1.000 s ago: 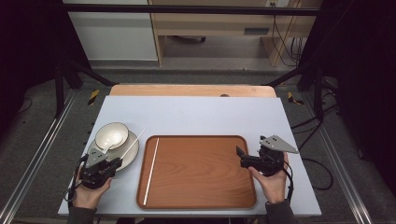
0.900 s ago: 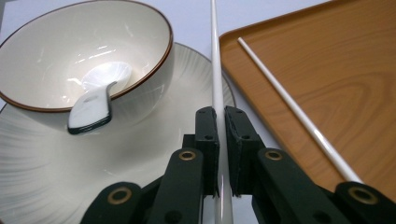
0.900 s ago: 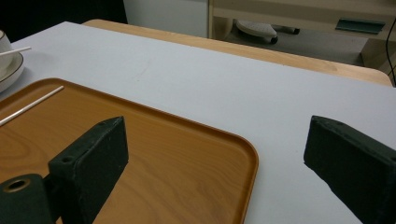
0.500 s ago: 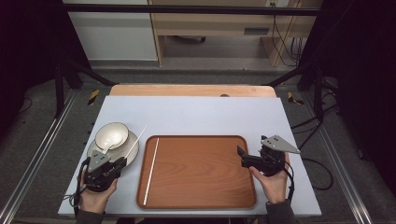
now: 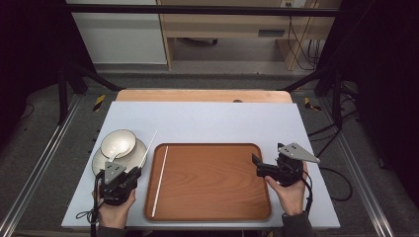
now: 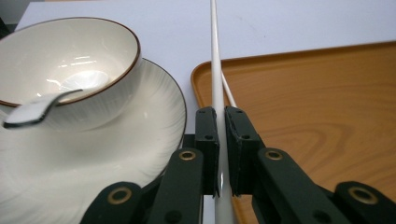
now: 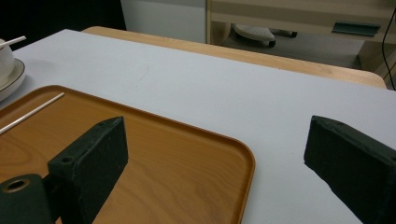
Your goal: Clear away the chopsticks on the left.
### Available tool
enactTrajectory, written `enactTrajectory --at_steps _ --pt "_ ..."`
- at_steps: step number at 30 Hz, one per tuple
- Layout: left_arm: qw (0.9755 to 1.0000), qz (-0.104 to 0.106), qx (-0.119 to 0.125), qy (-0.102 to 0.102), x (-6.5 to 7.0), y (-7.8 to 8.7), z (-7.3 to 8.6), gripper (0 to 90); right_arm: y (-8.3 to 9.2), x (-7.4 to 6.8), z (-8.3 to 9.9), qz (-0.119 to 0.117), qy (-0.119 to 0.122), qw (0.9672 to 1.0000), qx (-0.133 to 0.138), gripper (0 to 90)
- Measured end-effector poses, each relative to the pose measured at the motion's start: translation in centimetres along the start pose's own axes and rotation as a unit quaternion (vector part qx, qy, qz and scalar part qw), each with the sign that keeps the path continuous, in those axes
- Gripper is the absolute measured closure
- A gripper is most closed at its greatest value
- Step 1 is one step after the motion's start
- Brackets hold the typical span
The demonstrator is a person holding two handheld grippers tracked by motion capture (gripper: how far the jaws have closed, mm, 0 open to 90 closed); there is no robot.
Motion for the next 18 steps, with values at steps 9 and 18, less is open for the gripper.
enactTrajectory --at_steps 9,18 --pt "0.9996 -0.003 0.018 0.021 2.0 -0.4 0.5 84.1 0.0 0.1 0.0 0.001 0.001 1.0 0.0 6.5" --pt "0.9988 0.008 0.016 0.045 4.0 -1.5 1.8 84.0 -0.1 0.1 0.1 0.001 0.001 1.0 -0.003 6.5"
Point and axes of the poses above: each handheld gripper's, and its own axes: y roughly backward along the jaws, z roughly out of its underside, x roughly to its right, the point moved 10 cm from there along -y, roughly forward along the jaws, and after that the axes turned 14 degrees about -x, right-handed, at the moved point
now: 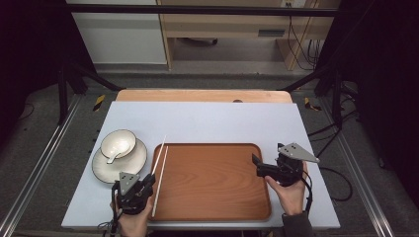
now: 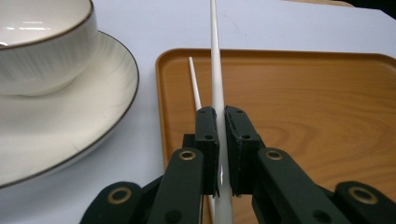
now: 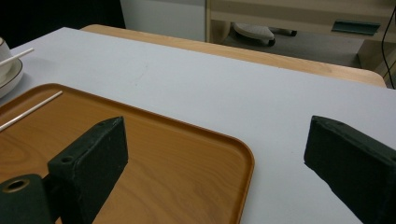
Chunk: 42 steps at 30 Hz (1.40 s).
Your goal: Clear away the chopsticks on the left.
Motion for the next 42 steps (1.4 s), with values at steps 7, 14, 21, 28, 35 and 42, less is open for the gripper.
enactTrajectory --at_steps 7,14,21,28,35,42 --pt "1.0 0.004 0.001 -0.007 1.4 -0.6 0.6 84.1 0.0 0.1 0.0 0.0 -0.001 1.0 0.0 6.5" --pt "1.0 0.003 -0.003 0.001 1.6 -1.4 1.3 84.1 0.0 0.1 0.1 -0.001 -0.001 1.0 0.001 6.5" --pt "0.9998 -0.002 -0.019 0.001 2.0 -2.7 2.1 84.1 -0.2 0.0 0.2 -0.003 0.0 1.0 -0.003 6.5" --pt "0.9995 -0.006 -0.03 0.005 1.9 -3.5 2.5 84.0 -0.2 0.1 0.2 -0.002 -0.001 1.0 -0.003 6.5" --pt "0.9991 -0.01 -0.041 0.002 1.7 -4.0 2.8 84.0 -0.2 -0.1 0.2 0.001 0.003 1.0 -0.005 6.5" --pt "0.9983 -0.016 -0.055 0.003 1.5 -4.2 2.9 84.0 -0.3 -0.2 0.2 0.0 0.003 1.0 -0.005 6.5"
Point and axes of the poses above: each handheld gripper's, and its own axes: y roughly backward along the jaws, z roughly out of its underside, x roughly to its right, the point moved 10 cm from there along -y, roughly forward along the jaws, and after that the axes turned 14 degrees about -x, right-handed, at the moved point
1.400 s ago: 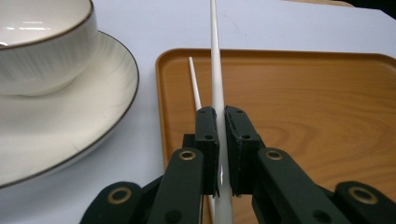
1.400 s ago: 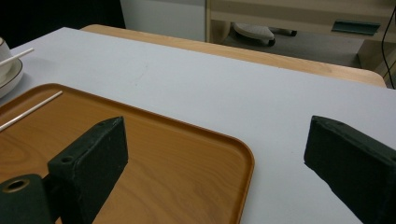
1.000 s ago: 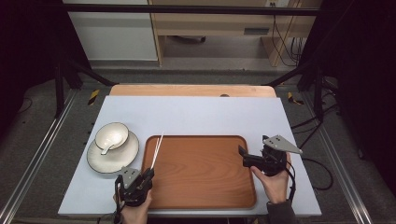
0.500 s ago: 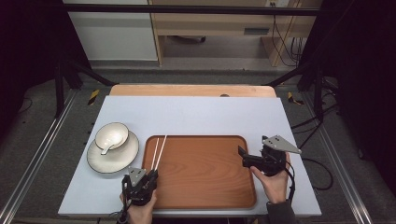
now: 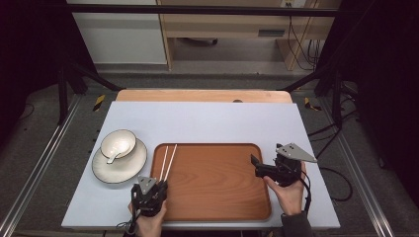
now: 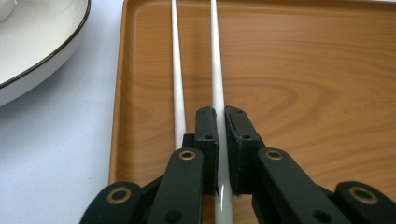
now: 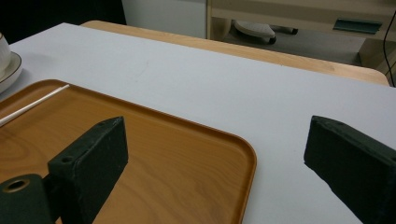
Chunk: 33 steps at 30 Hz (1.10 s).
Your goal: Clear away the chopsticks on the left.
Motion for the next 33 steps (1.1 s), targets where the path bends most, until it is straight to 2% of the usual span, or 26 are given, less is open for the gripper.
enactTrajectory --at_steps 6,20,25,27,29,31,33 --pt "0.9999 -0.003 -0.015 -0.004 0.0 -0.3 0.1 83.9 0.0 0.0 0.0 0.0 0.0 1.0 0.0 6.5" --pt "0.9998 0.001 -0.016 -0.007 0.1 -0.3 0.0 81.8 -0.1 0.0 0.0 0.0 0.0 1.0 0.0 6.6" --pt "0.9998 0.011 -0.008 -0.014 0.3 0.0 -0.2 78.7 0.0 0.1 0.0 0.0 0.0 1.0 0.0 6.6" --pt "0.9995 0.024 0.004 -0.021 0.3 0.7 -0.7 77.7 0.1 0.1 0.0 0.0 -0.002 1.0 0.001 6.5" --pt "0.9993 0.027 0.01 -0.021 0.3 1.0 -1.0 76.4 0.2 0.2 0.0 0.001 -0.002 1.0 0.004 6.5" --pt "0.9979 0.047 0.029 -0.034 0.5 2.1 -2.0 73.4 0.2 0.2 -0.1 0.001 -0.004 1.0 0.005 6.6" --pt "0.9972 0.053 0.034 -0.039 0.5 2.4 -2.3 69.4 0.2 0.3 0.0 0.001 -0.003 1.0 0.004 6.5"
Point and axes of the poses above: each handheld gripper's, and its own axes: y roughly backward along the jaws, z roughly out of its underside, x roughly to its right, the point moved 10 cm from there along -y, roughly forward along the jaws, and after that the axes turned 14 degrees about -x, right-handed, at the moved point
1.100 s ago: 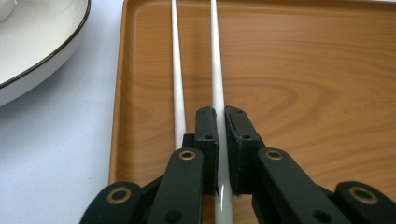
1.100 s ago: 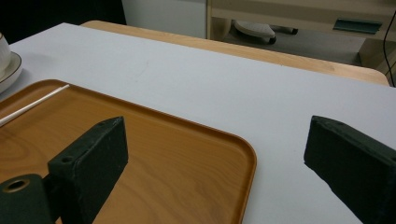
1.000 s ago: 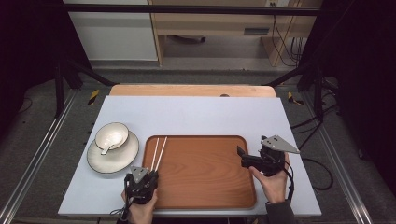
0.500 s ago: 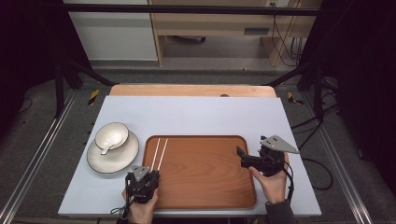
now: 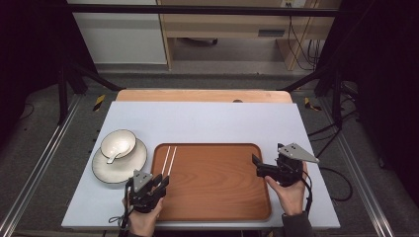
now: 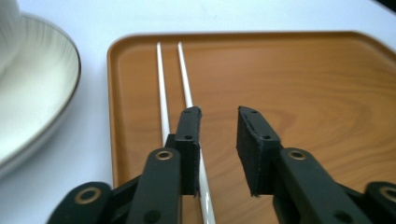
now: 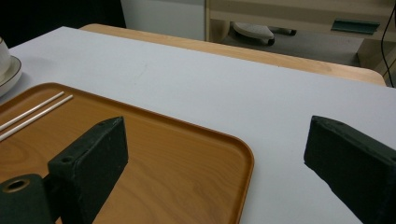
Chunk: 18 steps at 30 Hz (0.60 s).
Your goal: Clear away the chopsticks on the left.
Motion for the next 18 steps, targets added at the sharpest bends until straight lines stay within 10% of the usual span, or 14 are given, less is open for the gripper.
enactTrajectory --at_steps 18 --pt "0.9927 0.059 0.026 -0.102 -1.5 3.7 -3.8 41.9 0.3 0.4 0.0 -0.001 -0.009 0.9999 0.005 6.5"
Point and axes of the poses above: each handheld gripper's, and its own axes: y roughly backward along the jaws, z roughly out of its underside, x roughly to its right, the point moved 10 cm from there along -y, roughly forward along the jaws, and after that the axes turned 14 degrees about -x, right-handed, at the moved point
